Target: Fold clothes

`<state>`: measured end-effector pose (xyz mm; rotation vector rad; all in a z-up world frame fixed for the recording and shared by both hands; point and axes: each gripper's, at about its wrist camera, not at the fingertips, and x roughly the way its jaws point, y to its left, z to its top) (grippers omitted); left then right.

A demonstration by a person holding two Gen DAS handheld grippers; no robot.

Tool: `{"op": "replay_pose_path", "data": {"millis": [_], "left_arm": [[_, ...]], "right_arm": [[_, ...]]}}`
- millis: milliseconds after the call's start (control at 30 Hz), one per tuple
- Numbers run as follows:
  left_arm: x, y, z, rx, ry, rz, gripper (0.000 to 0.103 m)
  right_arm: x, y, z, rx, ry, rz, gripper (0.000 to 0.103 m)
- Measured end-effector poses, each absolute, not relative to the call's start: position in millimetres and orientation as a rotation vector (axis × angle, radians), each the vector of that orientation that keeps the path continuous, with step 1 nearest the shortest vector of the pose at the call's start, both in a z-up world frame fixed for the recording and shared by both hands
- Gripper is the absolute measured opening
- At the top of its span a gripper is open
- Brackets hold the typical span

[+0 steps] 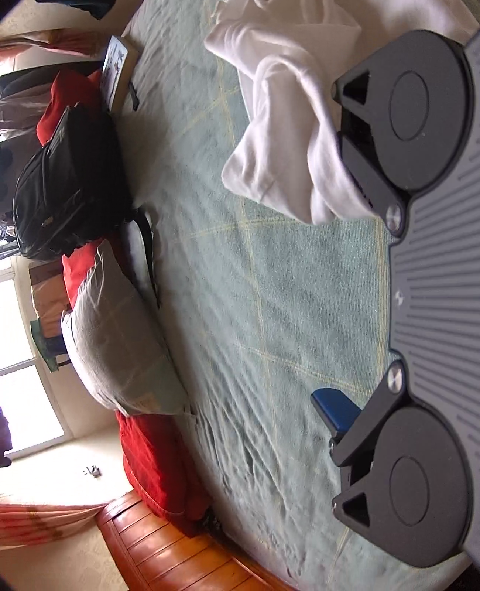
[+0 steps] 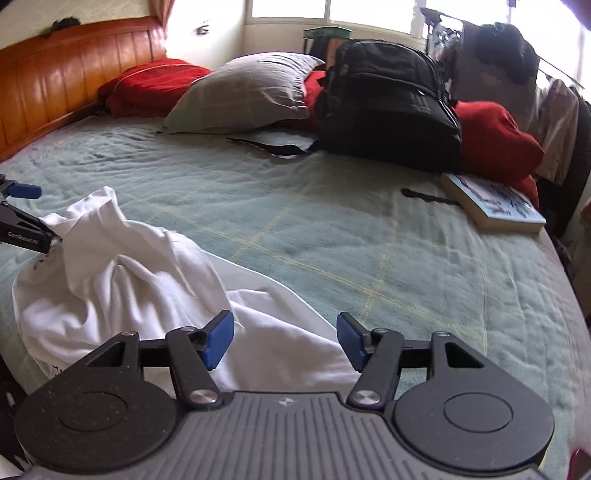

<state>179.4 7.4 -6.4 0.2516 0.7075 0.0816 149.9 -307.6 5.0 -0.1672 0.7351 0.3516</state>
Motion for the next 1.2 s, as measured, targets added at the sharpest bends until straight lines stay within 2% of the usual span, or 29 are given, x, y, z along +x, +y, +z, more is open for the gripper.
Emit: {"op": "replay_pose_path", "data": {"millis": [167, 333, 400, 600, 733, 967, 1067, 1167, 1200], "left_arm": [[186.2, 19.3, -2.8, 0.266, 0.686, 0.148, 0.102], [191.8, 26.1, -1.5, 0.264, 0.690, 0.161, 0.103], [192.5, 25.8, -1.5, 0.272, 0.684, 0.170, 0.103], [195.1, 31.9, 5.7, 0.281, 0.664, 0.208, 0.103], [193.9, 39.4, 6.9, 0.280, 0.662, 0.234, 0.103], [193.1, 36.1, 0.1, 0.229, 0.694, 0.116, 0.102], [199.2, 31.4, -1.9, 0.217, 0.706, 0.091, 0.102], [205.5, 30.3, -0.5, 0.229, 0.681, 0.135, 0.102], [207.1, 31.1, 0.5, 0.224, 0.675, 0.139, 0.102]], "right_arm": [[144.5, -310.6, 2.0, -0.171, 0.735, 0.386, 0.075], [124.0, -306.1, -0.1, -0.195, 0.740, 0.530, 0.092], [113.9, -295.4, -8.6, -0.266, 0.744, 0.550, 0.095], [118.4, -260.5, -35.0, -0.440, 0.713, 0.459, 0.093], [138.8, -270.0, -21.8, -0.398, 0.642, 0.399, 0.094], [151.9, -273.5, -36.5, -0.407, 0.678, 0.405, 0.093], [154.2, -271.3, -38.5, -0.391, 0.665, 0.373, 0.087], [153.4, -272.3, -31.7, -0.355, 0.646, 0.377, 0.067], [152.2, -272.7, -29.1, -0.349, 0.637, 0.385, 0.053]]}}
